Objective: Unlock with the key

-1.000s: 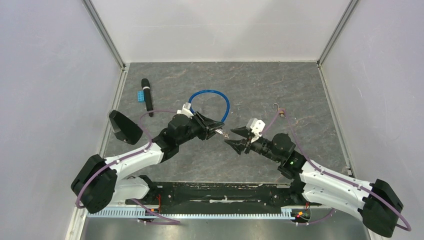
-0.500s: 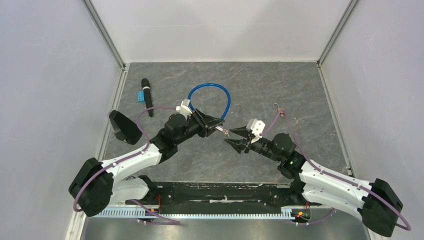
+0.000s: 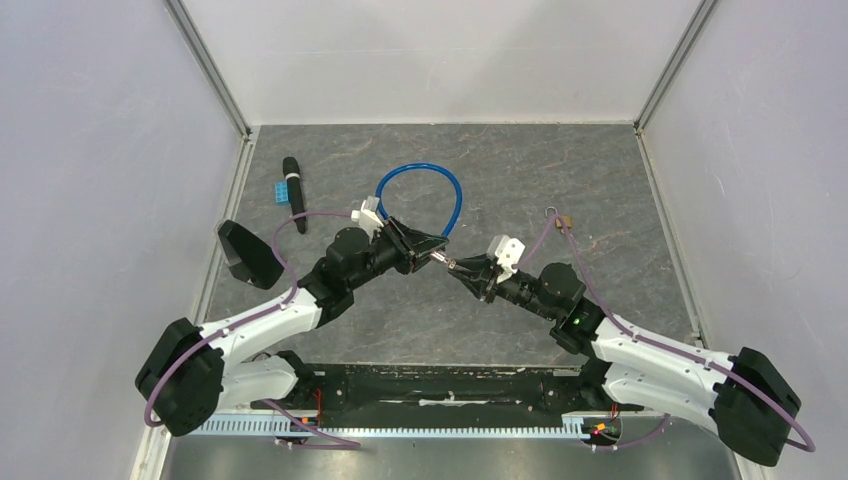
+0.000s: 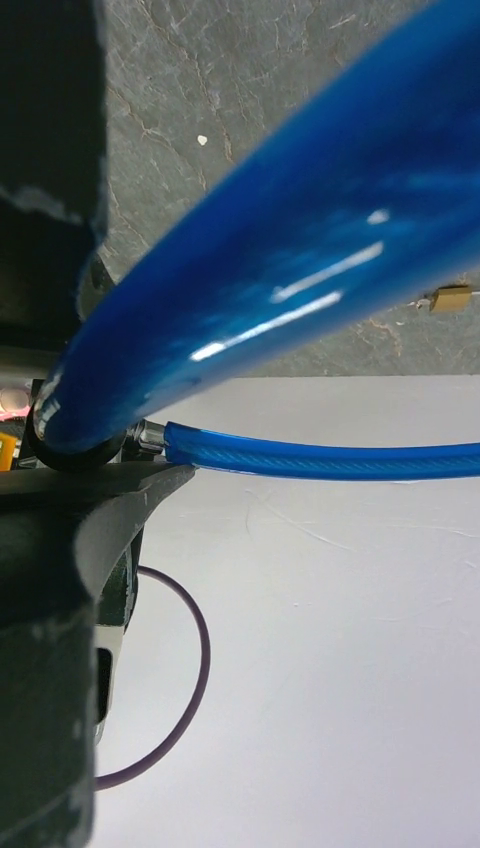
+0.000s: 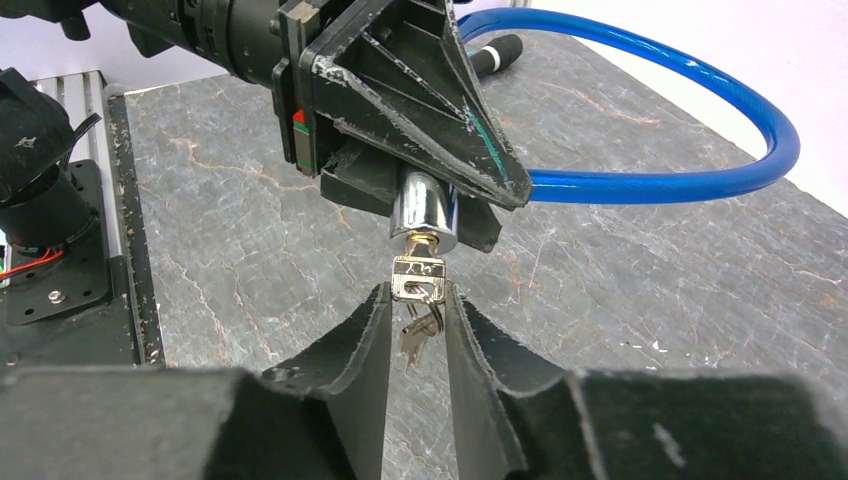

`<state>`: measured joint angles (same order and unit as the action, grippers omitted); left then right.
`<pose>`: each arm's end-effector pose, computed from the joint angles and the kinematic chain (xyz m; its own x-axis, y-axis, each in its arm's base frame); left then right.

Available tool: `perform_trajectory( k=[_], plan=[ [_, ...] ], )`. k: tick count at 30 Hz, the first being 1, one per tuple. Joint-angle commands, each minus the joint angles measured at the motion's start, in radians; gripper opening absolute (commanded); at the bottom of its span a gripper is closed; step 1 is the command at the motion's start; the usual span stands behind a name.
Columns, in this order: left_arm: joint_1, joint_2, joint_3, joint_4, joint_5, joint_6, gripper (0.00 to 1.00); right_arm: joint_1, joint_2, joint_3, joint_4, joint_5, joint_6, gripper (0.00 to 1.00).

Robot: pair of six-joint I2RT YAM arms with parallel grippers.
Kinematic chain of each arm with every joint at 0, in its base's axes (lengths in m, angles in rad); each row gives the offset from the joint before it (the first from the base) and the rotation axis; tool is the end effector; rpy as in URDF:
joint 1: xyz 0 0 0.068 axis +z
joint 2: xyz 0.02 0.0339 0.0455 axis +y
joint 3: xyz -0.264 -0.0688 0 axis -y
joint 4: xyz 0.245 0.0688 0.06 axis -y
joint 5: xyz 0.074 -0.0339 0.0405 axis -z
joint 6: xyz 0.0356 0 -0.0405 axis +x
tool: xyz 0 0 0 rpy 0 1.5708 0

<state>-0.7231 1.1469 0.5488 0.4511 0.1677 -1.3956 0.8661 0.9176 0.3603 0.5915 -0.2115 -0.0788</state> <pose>0.1877 -0.1736 0.2498 -0.7835 -0.6034 -0.1483 0.0272 0.2052 -0.9783 0.1290 0.1633 0.2482 0.0914 -0.0113 -0.9957 -0.8763 0.4741 -0.0858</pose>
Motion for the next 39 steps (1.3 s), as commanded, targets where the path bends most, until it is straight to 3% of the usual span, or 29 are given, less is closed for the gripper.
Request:
perform_trajectory(
  k=[1, 6, 13, 23, 26, 28, 30, 35, 39],
  plan=[
    [0.001, -0.034, 0.024, 0.138, 0.008, 0.065, 0.02, 0.008, 0.010, 0.050, 0.058, -0.047, 0.003, 0.24],
    [-0.004, -0.033, 0.027, 0.141, 0.010, 0.075, 0.02, 0.007, 0.016, 0.053, 0.063, -0.045, 0.009, 0.20],
    [-0.020, -0.021, 0.023, 0.214, 0.022, 0.090, 0.02, 0.007, 0.051, 0.053, 0.121, -0.036, 0.077, 0.00],
    [-0.023, -0.060, -0.046, 0.254, -0.032, 0.124, 0.02, -0.039, 0.107, 0.020, 0.299, -0.104, 0.374, 0.00],
    [-0.022, -0.076, -0.031, 0.143, -0.075, 0.118, 0.02, -0.039, 0.112, 0.043, 0.222, -0.113, 0.295, 0.37],
    [-0.021, -0.082, 0.006, -0.027, -0.128, 0.119, 0.02, -0.039, 0.103, 0.057, 0.133, -0.095, 0.203, 0.53],
    [-0.020, -0.080, 0.023, -0.139, -0.162, 0.102, 0.02, -0.039, 0.084, 0.052, 0.072, -0.072, 0.105, 0.62],
    [-0.010, -0.065, 0.031, -0.248, -0.201, 0.020, 0.02, -0.038, 0.028, 0.056, -0.046, -0.063, -0.086, 0.66],
    [-0.009, -0.058, 0.049, -0.279, -0.197, -0.003, 0.02, -0.035, 0.010, 0.035, -0.048, -0.068, -0.189, 0.66]
  ],
)
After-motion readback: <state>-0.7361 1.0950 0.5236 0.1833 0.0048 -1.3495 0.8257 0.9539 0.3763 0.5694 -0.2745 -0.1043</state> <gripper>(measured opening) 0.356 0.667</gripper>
